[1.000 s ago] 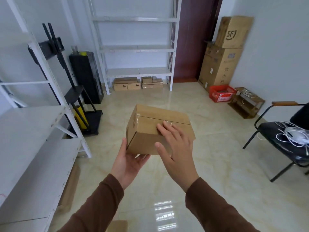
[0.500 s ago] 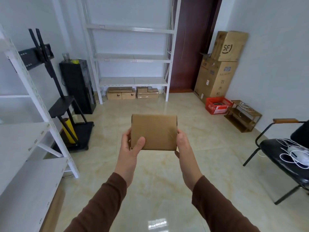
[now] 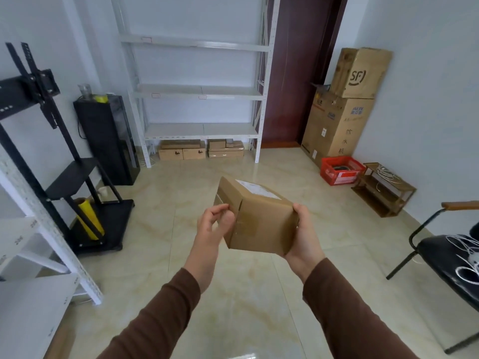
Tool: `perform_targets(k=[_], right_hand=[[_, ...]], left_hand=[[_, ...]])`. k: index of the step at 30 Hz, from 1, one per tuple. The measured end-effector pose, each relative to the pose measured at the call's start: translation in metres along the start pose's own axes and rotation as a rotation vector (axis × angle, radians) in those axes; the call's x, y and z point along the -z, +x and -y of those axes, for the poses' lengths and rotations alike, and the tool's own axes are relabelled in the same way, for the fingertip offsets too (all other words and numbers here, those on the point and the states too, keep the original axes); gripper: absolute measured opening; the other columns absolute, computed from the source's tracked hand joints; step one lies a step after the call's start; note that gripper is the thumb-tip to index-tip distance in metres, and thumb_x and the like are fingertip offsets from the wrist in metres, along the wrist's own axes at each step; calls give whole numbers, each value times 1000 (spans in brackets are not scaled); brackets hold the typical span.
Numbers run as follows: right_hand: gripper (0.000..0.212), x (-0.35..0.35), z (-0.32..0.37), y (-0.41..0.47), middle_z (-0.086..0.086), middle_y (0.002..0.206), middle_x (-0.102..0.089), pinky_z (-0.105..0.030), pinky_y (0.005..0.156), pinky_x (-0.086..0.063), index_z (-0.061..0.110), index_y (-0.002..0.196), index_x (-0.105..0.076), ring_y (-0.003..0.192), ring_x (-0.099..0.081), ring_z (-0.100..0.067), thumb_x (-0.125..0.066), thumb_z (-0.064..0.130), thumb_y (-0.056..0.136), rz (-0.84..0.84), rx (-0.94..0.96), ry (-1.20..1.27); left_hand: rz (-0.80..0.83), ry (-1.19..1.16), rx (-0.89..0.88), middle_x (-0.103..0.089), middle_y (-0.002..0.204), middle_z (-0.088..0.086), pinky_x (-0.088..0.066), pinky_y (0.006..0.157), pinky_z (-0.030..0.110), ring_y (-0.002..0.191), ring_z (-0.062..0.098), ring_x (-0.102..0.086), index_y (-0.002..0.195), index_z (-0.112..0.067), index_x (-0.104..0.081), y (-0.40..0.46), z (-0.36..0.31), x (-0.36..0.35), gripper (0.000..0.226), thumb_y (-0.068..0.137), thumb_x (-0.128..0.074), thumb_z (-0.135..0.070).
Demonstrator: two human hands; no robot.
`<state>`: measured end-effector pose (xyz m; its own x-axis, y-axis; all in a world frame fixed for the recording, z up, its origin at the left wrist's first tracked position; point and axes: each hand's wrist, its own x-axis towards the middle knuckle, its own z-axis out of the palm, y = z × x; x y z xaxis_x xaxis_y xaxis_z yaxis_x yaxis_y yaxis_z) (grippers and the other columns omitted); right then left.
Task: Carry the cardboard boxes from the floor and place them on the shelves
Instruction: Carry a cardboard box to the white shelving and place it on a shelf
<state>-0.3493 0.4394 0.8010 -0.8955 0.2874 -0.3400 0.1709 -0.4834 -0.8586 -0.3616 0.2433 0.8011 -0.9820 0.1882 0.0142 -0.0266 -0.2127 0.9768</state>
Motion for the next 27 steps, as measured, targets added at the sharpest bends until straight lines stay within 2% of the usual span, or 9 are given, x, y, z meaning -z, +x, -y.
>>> perform_targets(k=[2,4,8,11,13,16,18,21,27], right_hand=[[66,1,9,33,-7,134,-73,-56,108,-49,28,129,-72,133,-61,-29,-58,68,78,20,40,-67],[72,-5,20,60,-3,132,-71,-51,108,-50,25,130,-66,127,-62,-25,-60,69,73,21,103,-159],[69,-27,37,102,2,120,-64,-31,87,-47,23,122,-55,109,-59,-18,-62,65,68,179,290,-379],[68,-46,48,141,9,127,-64,-29,94,-46,27,127,-56,116,-61,-6,-58,71,75,330,294,-500],[75,-62,58,173,21,130,-59,-35,106,-41,31,138,-53,119,-55,6,-48,78,80,362,233,-507],[78,-89,68,226,20,155,-40,-55,124,-26,48,157,-33,144,-38,-12,-41,78,86,411,86,-484],[75,-111,68,263,22,159,-38,-59,124,-26,59,157,-25,150,-37,-18,-45,77,88,505,53,-501],[68,-149,60,316,22,152,-57,-54,115,-42,59,156,-26,141,-55,-15,-53,63,94,620,105,-516],[66,-213,61,406,4,146,-66,-59,117,-41,43,154,-43,135,-62,-26,-64,45,92,539,138,-356]], left_hand=[[-34,-150,195,-35,156,-10,-30,120,57,151,19,-30,146,-36,-44,37,-11,-5,75,83,-58,-73],[-12,-273,445,-24,167,1,-39,110,66,151,36,-30,157,-38,-34,77,-18,-5,92,79,-61,-78],[79,-334,609,-67,140,12,-42,106,62,126,38,-60,132,-35,-70,137,-15,-2,74,71,-68,-78],[-9,-433,522,-72,133,11,-39,111,57,109,35,-64,115,-32,-80,167,-5,12,44,84,-67,-59],[-56,-448,428,-74,130,9,-42,109,52,108,31,-68,125,-28,-74,190,2,30,46,86,-66,-51],[-60,-335,320,-73,133,6,-54,99,44,116,27,-71,144,-26,-56,232,13,58,63,86,-71,-43],[-45,-222,231,-72,133,4,-59,89,43,118,27,-72,149,-32,-45,267,15,76,79,78,-78,-44],[-44,-107,104,-70,135,4,-57,96,52,117,30,-71,148,-48,-35,323,9,102,93,69,-82,-42],[17,-18,53,-57,149,-4,-49,109,52,130,24,-63,150,-57,-25,441,-13,147,95,73,-78,-61]])
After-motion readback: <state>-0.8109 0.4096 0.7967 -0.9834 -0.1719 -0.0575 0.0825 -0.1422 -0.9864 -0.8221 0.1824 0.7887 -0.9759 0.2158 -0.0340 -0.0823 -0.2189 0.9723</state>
